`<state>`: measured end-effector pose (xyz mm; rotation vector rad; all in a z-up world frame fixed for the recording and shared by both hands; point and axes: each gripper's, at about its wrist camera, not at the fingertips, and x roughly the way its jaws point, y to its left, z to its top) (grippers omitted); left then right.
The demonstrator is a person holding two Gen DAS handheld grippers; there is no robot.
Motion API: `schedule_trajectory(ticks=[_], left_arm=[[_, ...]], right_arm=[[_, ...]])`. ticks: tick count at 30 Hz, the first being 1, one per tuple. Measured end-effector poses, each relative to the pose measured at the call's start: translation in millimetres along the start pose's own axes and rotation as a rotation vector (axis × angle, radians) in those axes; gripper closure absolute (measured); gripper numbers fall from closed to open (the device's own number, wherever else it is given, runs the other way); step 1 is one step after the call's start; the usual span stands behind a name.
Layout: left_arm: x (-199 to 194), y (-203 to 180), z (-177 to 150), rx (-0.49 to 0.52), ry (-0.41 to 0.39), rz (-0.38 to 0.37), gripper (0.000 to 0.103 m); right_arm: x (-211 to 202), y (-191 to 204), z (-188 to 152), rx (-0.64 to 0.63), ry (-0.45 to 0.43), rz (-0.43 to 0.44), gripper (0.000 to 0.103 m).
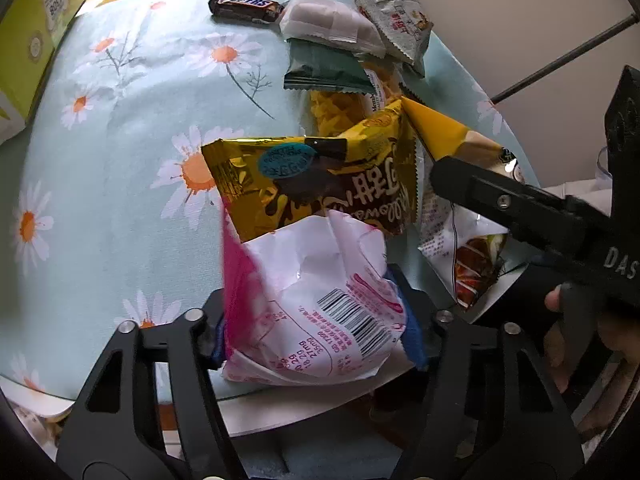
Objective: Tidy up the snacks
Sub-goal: 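Move both tools to the remaining pile and grasp a white pink-edged packet with the left tool, then carry the pink-edged packet to the box with the left tool while the right tool grasps a yellow chip bag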
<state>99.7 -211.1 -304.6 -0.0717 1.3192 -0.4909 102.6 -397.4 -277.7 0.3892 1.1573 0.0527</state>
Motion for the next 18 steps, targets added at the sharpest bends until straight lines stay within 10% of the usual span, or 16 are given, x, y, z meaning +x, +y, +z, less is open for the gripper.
schedule_trajectory(ticks=[18], left_arm=[[-25.2,-8.1,7.5,0.028,-0.004,0.017,0.051]], right_arm=[[0.6,-5.9,-3.6,-0.013,0.0,0.0,0.043]])
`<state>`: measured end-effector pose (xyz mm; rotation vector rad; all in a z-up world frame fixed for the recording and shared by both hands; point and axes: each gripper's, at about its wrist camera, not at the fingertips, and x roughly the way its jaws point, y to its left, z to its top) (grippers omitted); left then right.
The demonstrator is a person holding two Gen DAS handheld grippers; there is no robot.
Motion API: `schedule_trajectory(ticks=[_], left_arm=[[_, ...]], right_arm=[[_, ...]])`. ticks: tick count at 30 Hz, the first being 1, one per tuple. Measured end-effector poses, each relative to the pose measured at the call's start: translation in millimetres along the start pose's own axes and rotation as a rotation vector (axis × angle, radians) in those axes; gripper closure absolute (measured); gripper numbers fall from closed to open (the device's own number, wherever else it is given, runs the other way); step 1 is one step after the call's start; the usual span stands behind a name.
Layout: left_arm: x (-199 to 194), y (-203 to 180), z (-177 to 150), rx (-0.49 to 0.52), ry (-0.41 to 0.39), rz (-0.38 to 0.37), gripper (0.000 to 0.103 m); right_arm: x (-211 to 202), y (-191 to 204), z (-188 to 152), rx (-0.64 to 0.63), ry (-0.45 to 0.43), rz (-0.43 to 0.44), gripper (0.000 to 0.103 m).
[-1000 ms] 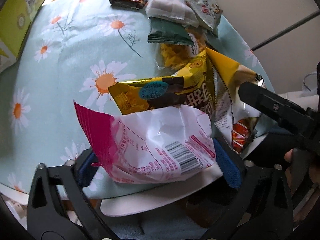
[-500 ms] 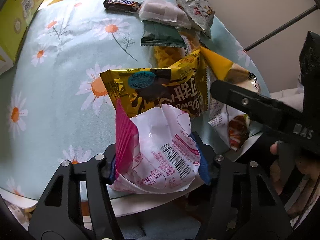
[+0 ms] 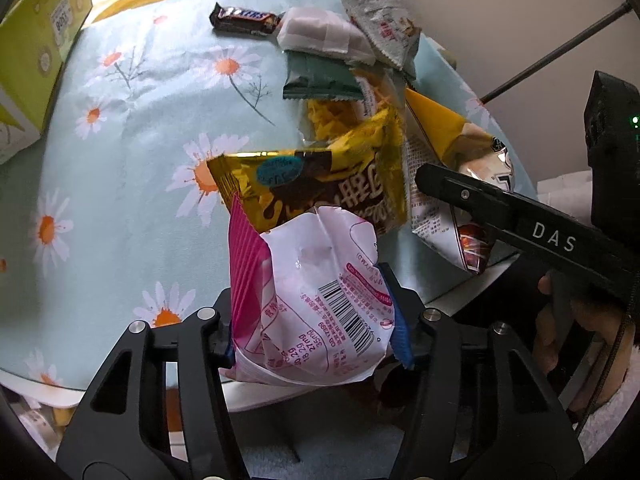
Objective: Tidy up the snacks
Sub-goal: 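Carry the pink-edged packet to the box with the left tool while the right tool grasps a yellow chip bag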
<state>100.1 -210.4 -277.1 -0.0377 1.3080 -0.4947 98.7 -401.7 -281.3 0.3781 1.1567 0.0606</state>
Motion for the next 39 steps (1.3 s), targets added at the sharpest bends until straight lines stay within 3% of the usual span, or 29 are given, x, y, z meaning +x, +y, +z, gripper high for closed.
schedule_trajectory(ticks=[7,15,21,29,39], left_arm=[[-29.5,0.7,3.7,-0.01,-0.046,-0.002,0.051],[-88.7,11.5,15.7,-0.048,-0.187,0.016,0.051],[-136.3,41.0,40.8,-0.09,-0.305,0.029,0.051],[-202.5,119.1,75.9,-0.151,-0.444,0.061,0.051],[-245.3,254.1,117.3,-0.216,-0.452,0.13,0.051]], right_arm=[[-26.0,5.1,2.3,-0.001,-0.043,0.017,0.043],[-64.0,29.3,18.1,-0.055,-0.124,0.048,0.043],[-84.9,67.5,46.8,-0.139,-0.189,0.062,0.043],[-89.2,152.3,91.0,-0.247,-0.258,0.111,0.043],[-38.0,297.3,133.8,-0.337,-0.24,0.215,0.043]])
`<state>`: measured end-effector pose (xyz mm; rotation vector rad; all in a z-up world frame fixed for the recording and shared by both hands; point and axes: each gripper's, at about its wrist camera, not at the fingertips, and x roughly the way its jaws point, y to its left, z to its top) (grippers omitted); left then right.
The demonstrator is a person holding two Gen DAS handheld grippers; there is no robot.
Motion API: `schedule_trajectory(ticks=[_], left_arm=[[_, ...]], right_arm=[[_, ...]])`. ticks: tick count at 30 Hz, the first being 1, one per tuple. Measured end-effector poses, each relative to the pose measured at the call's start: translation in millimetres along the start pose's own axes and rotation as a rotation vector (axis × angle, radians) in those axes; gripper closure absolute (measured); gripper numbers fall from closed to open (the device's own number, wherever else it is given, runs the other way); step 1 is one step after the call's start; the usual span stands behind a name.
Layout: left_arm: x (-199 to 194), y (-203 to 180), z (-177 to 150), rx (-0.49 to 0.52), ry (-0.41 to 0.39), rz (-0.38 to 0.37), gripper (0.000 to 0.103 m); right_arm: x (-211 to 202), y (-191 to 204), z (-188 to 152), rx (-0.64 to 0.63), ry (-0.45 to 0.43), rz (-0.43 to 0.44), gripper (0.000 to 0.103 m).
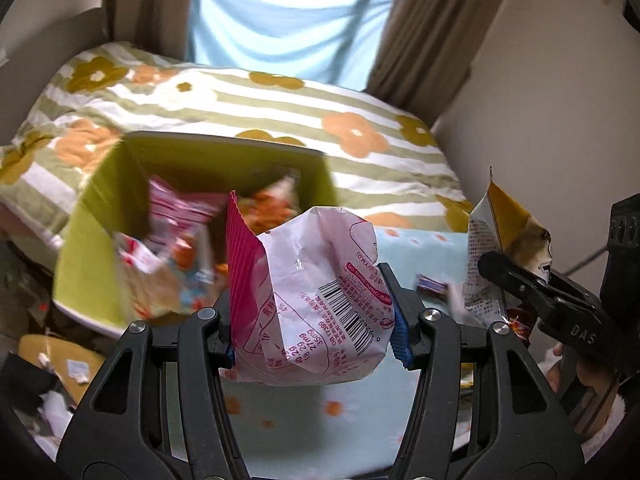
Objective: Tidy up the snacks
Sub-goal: 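Carry the pink-edged packet to the box with the left tool while the right tool grasps a yellow chip bag, then open the left tool over the box while the right tool lowers the yellow chip bag inside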
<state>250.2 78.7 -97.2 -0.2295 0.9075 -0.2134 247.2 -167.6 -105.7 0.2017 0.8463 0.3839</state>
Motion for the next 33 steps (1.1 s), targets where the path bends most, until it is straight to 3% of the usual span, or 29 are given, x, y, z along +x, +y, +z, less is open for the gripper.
schedule_trajectory(ticks=[10,16,21,23,25,29,33], left_arm=[[37.6,113.6,33.3,-0.046,0.089,0.051,0.051],[63.7,149.0,49.0,-0.063,0.13,0.061,0.051],[76.5,155.6,53.0,-0.049,0.148,0.089,0.05],[79.8,154.1,54.6,-0.03,0.154,0.116,0.036],[78.3,152.2,55.5,-0.015,0.145,0.144,0.001],[66.8,150.7,56.3,0.013,0.12,0.171,0.0],[53.6,158.4,51.1,-0.035,0.102,0.157,0.0]], right_arm=[[94.3,77.0,14.9,-0.007,0.093,0.066,0.043],[126.3,99.9,13.9,-0.025,0.139,0.06,0.043],[143.0,96.1,14.4,-0.017,0.171,0.063,0.043],[144.3,92.3,13.4,-0.016,0.178,0.067,0.043],[148.6,90.7,12.2,-0.016,0.19,0.068,0.043],[150.4,87.3,9.3,-0.013,0.207,0.064,0.043],[148.9,90.7,2.8,-0.045,0.219,0.043,0.042]])
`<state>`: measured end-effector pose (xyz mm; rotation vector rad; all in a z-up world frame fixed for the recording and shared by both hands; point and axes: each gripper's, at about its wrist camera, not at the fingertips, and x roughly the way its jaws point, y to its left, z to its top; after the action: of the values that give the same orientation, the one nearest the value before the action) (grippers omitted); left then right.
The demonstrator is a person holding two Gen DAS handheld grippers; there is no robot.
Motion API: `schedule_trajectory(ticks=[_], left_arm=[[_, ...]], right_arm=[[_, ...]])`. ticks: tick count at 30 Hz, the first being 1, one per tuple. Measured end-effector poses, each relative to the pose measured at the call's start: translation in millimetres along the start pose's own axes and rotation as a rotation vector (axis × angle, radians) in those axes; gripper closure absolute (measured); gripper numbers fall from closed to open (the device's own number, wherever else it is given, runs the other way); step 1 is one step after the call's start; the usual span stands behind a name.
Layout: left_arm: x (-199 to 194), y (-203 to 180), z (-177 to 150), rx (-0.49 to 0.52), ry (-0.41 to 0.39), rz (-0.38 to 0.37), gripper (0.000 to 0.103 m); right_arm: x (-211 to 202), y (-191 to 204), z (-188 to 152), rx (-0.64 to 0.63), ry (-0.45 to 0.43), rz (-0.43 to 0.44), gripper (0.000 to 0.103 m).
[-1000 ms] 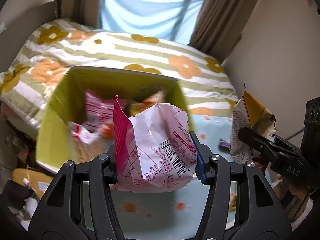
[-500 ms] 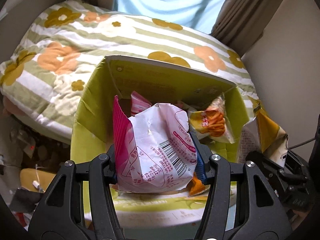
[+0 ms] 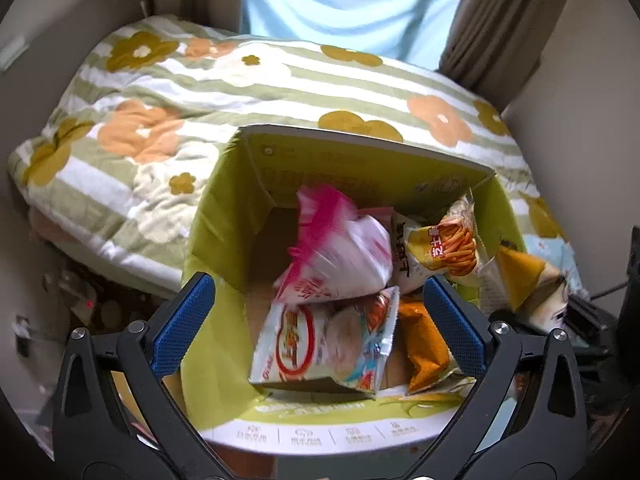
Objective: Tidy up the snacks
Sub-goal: 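Open the left tool over the box while the right tool lowers the yellow chip bag inside, then grasp a yellow-brown cookie packet with the left tool while the right tool grasps a grey bag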
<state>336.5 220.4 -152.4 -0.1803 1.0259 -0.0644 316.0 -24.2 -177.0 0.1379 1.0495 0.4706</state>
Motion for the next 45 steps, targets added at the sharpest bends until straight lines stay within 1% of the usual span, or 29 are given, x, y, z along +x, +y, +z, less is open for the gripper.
schedule_trajectory(ticks=[2,7,9,10,11,12,13,14,18,22,24,25,29,33,35,39,42,45], left_arm=[[-4.8,3.4,-4.5,-0.018,-0.011,0.005,0.0],[-10.8,7.0,-12.3,-0.032,-0.017,0.012,0.0],[-12.1,7.6,-15.1,-0.036,-0.019,0.011,0.0],[-13.1,8.3,-16.8,-0.038,-0.019,0.012,0.0],[-14.2,8.7,-18.9,-0.04,-0.018,0.011,0.0],[-15.7,9.1,-20.6,-0.041,-0.02,0.009,0.0],[-17.8,9.6,-22.8,-0.043,-0.022,0.008,0.0],[-19.0,10.1,-23.7,-0.045,-0.021,0.008,0.0],[-24.3,13.3,-29.0,-0.052,-0.016,-0.016,0.0],[-28.7,13.1,-32.6,-0.032,-0.016,-0.01,0.0],[-30.4,12.6,-33.4,-0.026,-0.02,-0.016,0.0],[-31.1,12.0,-33.7,-0.023,-0.024,-0.022,0.0],[-31.6,4.9,-34.4,0.003,-0.026,-0.05,0.0],[-31.7,-8.5,-35.1,0.047,-0.024,-0.082,0.0],[-33.5,-19.1,-35.5,0.071,-0.025,-0.099,0.0],[-40.2,-45.8,-37.4,0.116,-0.034,-0.141,0.0],[-44.9,-75.2,-42.1,0.159,-0.042,-0.177,0.0],[-49.5,-106.1,-49.5,0.196,-0.047,-0.197,0.0]], right_arm=[[0.6,3.9,-3.1,-0.022,0.011,-0.009,0.042],[5.5,13.5,-4.1,-0.037,0.022,0.001,0.042],[9.2,14.9,-4.1,-0.027,0.028,0.002,0.038],[11.8,15.6,-4.4,-0.016,0.034,-0.006,0.032],[13.1,15.5,-5.2,-0.003,0.033,-0.014,0.02],[13.0,15.4,-6.5,0.007,0.021,-0.009,0.013],[11.3,15.8,-8.3,0.008,-0.005,0.007,0.002],[9.8,16.6,-9.5,0.001,-0.019,0.009,0.001],[-1.1,26.1,-15.5,-0.088,-0.104,-0.019,0.001],[-10.1,30.3,-21.2,-0.114,-0.161,-0.035,0.001],[-12.0,31.0,-22.3,-0.11,-0.155,-0.031,0.001],[-11.6,30.1,-21.8,-0.104,-0.119,-0.026,0.001],[-19.2,22.1,-23.7,-0.057,-0.082,-0.062,0.001],[-33.2,13.1,-29.9,-0.03,-0.093,-0.106,0.001],[-41.3,9.7,-34.1,-0.022,-0.099,-0.136,0.001],[-61.2,-1.5,-44.7,0.006,-0.113,-0.159,0.001],[-79.5,-15.0,-53.9,0.023,-0.134,-0.181,0.001],[-101.8,-33.4,-64.7,0.048,-0.166,-0.205,0.001]])
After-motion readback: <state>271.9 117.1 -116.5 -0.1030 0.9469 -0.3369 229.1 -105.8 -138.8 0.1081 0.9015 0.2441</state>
